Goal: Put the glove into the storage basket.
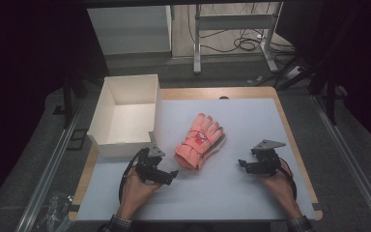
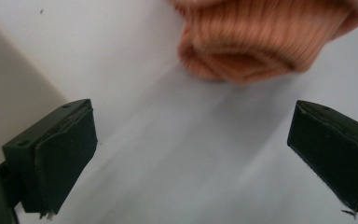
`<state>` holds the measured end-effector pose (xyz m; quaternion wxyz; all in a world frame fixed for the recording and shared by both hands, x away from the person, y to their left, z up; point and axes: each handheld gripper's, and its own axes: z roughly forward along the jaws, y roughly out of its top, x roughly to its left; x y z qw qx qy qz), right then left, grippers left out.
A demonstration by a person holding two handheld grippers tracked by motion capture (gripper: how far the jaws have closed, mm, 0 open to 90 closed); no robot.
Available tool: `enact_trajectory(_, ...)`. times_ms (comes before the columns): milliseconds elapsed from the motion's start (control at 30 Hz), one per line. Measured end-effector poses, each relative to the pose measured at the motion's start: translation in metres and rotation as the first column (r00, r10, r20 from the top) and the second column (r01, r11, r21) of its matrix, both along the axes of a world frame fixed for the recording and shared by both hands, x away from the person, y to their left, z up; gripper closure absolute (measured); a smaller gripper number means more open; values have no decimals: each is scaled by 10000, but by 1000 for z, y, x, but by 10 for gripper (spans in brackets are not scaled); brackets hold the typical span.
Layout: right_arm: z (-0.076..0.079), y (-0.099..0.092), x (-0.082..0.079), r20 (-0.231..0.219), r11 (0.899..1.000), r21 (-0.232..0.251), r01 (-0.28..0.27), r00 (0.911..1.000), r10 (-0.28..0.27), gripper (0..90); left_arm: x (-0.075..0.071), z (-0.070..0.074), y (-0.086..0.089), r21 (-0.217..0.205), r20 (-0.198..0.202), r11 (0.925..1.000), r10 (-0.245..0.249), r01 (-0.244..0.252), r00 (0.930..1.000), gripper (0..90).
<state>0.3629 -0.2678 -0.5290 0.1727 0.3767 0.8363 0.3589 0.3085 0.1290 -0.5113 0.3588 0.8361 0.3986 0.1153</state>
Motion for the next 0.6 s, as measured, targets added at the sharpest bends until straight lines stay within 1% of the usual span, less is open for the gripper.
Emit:
enact_trajectory(33, 0, 0, 0, 21, 10000, -11, -30, 10000, 30, 250, 1, 3, -1, 3, 8, 10000, -31, 31, 10000, 14)
enact_trajectory(67, -1, 3, -2, 224, 9994, -359, 13, 9997, -5, 207, 2, 7, -4, 47, 4, 9999, -120, 120, 9999, 10)
enact_trajectory(100, -1, 3, -1, 193, 9991, -381, 172, 9997, -164, 183, 3, 10, -5, 7, 10, 9999, -160, 160, 9999, 8)
enact_trajectory(133, -1, 3, -1, 193, 9991, -381, 172, 9997, -164, 183, 3, 10, -5, 7, 10, 9999, -160, 160, 9999, 5)
enact_trajectory(167, -1, 1, 0, 83, 9995, -256, 186, 9998, -184, 181, 5, 16, -8, -112, -32, 9996, -270, 269, 9996, 2)
enact_trajectory(200, -1, 1, 0, 83, 9995, -256, 186, 9998, -184, 181, 5, 16, -8, -112, -32, 9996, -270, 269, 9996, 1)
enact_trajectory(267, -2, 2, -1, 127, 9992, -354, 185, 9998, -180, 180, 7, 21, -11, -235, -67, 9992, -322, 320, 9995, 1)
enact_trajectory(300, -2, 2, -1, 116, 9993, -325, 179, 9998, -175, 180, 9, 24, -14, -258, -93, 9991, -340, 337, 9994, 1)
enact_trajectory(400, -2, 2, -1, 123, 9993, -326, 181, 9998, -177, 180, 13, 29, -20, -256, -58, 9990, -361, 360, 9993, 0)
enact_trajectory(467, -2, 2, -1, 124, 9993, -322, 178, 9998, -174, 180, 18, 33, -26, -279, -69, 9985, -463, 461, 9989, 0)
enact_trajectory(600, -2, 2, -1, 125, 9993, -318, 183, 9998, -179, 180, 28, 40, -40, -99, -38, 9985, -537, 537, 9985, 0)
